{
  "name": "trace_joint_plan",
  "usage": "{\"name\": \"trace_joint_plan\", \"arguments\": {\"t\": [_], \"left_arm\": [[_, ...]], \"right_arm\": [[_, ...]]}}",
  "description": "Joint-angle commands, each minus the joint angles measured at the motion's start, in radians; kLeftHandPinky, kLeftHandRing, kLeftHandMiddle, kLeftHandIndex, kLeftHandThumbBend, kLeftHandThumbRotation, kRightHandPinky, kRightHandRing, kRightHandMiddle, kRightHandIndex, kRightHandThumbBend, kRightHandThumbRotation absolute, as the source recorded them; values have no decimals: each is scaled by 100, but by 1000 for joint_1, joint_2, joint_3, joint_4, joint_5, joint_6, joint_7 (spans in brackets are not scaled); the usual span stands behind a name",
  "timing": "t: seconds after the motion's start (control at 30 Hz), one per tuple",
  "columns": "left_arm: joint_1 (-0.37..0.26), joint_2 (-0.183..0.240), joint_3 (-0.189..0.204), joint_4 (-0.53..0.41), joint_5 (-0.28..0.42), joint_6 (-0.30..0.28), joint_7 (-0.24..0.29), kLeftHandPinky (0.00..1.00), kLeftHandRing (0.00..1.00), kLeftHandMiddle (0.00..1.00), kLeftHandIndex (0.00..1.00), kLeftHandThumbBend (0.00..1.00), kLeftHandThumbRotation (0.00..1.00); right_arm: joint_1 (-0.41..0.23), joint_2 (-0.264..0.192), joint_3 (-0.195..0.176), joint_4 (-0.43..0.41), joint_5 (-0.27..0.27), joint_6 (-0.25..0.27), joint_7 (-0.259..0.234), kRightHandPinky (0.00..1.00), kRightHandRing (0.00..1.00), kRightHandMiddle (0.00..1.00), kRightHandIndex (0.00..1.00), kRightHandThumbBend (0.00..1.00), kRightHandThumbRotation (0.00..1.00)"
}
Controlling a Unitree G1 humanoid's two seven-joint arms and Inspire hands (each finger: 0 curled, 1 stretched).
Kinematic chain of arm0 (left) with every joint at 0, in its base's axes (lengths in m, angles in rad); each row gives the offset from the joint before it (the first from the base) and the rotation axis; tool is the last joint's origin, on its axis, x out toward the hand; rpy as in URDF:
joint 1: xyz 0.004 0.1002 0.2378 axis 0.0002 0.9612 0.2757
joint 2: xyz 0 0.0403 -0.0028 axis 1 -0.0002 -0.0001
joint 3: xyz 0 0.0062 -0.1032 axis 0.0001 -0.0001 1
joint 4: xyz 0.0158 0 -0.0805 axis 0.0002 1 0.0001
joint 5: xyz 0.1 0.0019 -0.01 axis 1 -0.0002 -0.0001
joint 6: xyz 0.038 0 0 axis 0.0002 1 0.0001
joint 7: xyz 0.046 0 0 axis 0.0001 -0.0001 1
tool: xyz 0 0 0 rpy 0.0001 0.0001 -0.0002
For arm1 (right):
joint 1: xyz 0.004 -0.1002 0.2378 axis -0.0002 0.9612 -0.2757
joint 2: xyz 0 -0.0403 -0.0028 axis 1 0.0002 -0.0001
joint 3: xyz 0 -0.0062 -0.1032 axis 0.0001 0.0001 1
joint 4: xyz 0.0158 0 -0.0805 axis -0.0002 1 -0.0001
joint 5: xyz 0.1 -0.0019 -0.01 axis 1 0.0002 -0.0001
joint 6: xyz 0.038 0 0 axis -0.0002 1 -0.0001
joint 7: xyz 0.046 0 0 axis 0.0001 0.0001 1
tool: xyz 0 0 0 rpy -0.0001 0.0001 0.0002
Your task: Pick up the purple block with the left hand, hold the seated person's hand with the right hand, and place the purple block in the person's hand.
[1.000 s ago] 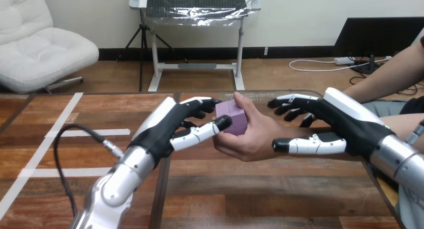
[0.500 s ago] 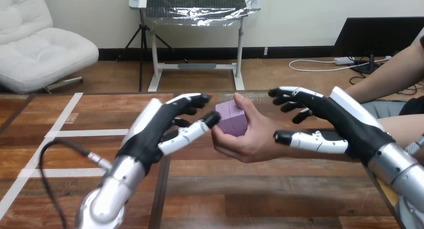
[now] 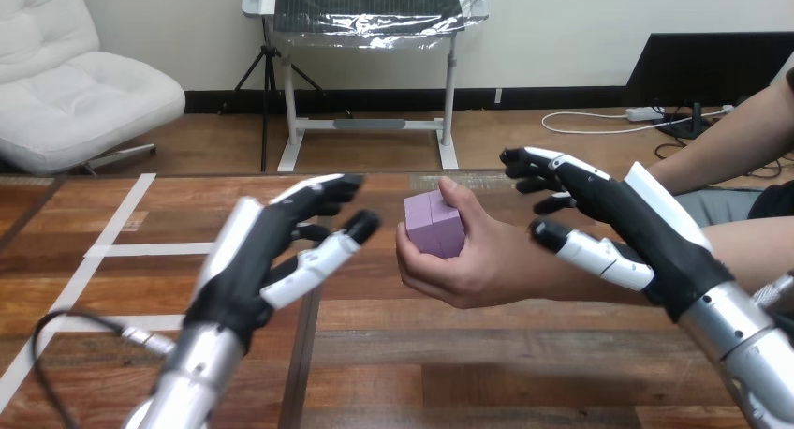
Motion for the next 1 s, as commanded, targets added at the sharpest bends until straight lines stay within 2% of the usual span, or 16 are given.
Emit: {"name": "trace_joint_plan", "arguments": {"t": [0.0, 0.13, 0.33, 0.57, 0.67, 0.73, 0.83, 0.97], "left_arm": [[27, -16, 46, -126, -26, -34, 32, 73, 81, 81, 79, 57, 77], [63, -18, 59, -176, -20, -45, 48, 71, 79, 80, 78, 52, 76], [115, -23, 81, -249, -36, -66, 57, 67, 77, 78, 77, 50, 80], [176, -37, 113, -331, -92, -94, 51, 64, 76, 77, 75, 50, 84], [202, -44, 124, -366, -117, -101, 49, 63, 75, 77, 75, 51, 85], [215, -48, 129, -385, -126, -105, 50, 62, 75, 76, 74, 55, 86], [264, -68, 145, -443, -163, -128, 59, 61, 74, 75, 73, 62, 88], [294, -88, 150, -482, -193, -136, 64, 60, 74, 74, 71, 66, 88]], "right_arm": [[-9, 49, -43, -46, 63, -22, -19, 76, 85, 86, 86, 93, 99], [2, 66, -46, -65, 82, -32, -22, 78, 86, 87, 86, 95, 100], [27, 96, -50, -106, 111, -41, -23, 79, 87, 88, 87, 95, 100], [62, 160, -42, -181, 196, -35, -13, 80, 87, 88, 87, 92, 100], [80, 186, -35, -218, 225, -24, -13, 80, 86, 87, 87, 91, 100], [90, 198, -32, -237, 234, -21, -14, 79, 85, 87, 87, 89, 100], [132, 239, -19, -317, 272, 13, -19, 78, 84, 86, 86, 90, 100], [162, 261, -13, -366, 288, 30, -18, 78, 84, 86, 86, 91, 100]]}}
